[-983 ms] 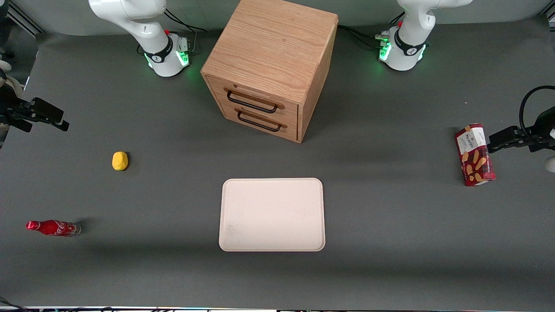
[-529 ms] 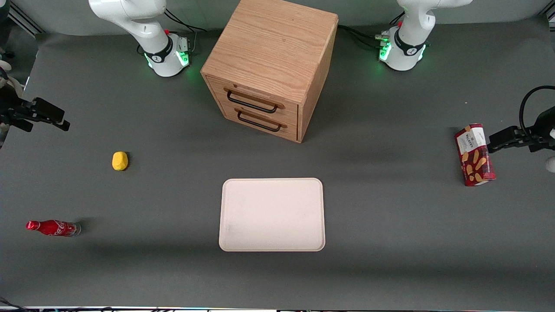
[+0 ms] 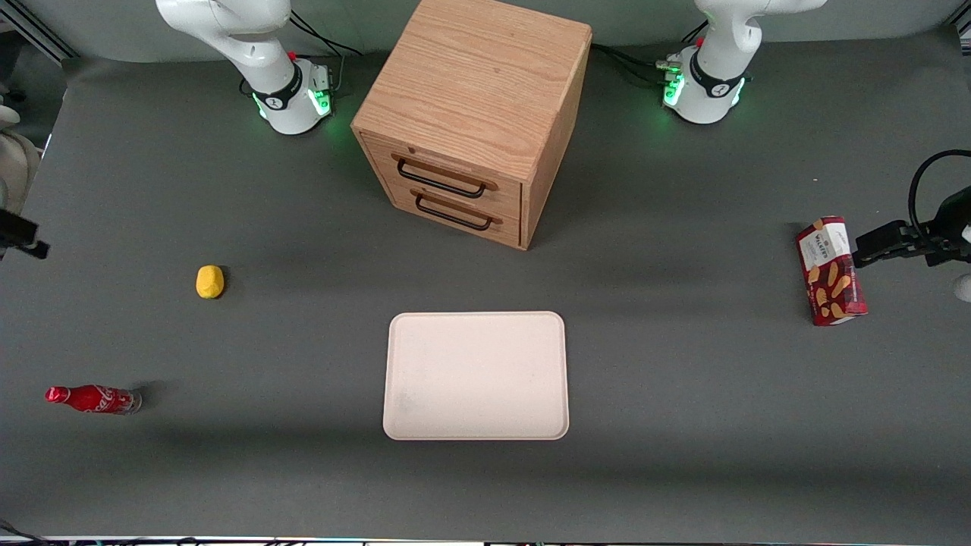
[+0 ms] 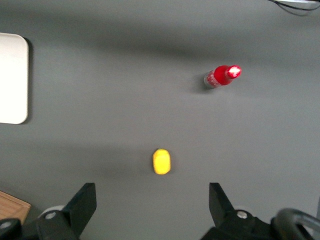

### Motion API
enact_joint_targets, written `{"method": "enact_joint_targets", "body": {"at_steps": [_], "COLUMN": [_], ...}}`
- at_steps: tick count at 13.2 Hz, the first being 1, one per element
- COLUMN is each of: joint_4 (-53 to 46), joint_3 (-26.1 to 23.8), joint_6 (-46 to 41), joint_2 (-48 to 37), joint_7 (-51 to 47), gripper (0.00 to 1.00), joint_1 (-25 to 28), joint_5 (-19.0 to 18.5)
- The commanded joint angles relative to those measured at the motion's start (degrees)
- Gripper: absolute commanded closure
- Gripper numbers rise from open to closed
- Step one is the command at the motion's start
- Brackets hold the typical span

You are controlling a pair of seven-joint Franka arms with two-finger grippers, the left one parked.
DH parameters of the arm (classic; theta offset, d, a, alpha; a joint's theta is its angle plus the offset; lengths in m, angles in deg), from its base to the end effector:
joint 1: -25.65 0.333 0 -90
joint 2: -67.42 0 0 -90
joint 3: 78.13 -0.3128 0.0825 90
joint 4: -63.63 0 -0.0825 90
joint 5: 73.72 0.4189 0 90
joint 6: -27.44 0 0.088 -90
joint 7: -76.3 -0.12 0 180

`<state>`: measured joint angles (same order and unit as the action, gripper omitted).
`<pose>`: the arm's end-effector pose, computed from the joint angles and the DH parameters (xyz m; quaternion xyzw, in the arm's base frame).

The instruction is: Place coke bottle on tray

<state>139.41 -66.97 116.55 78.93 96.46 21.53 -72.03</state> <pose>0.6300 -0.1547 0.6102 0.9988 0.0453 0.0155 0.0097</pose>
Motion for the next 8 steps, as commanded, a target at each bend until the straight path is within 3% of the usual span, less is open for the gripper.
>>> {"method": "enact_joint_targets", "body": {"at_steps": [1,5,8], "joint_4": [-17.98,-23.75,-25.86], "joint_3": [1.58,0.62,0.62], "joint_6": [-6.03,-6.67,-5.96], "joint_2": [12.53,17.22,19.07], "joint_7": [10.21,16.91,19.48], "gripper": [0.0,0.0,0.0], "joint_1": [-6.05,-15.72,-17.32], "joint_5": [4.97,9.73,11.4]}}
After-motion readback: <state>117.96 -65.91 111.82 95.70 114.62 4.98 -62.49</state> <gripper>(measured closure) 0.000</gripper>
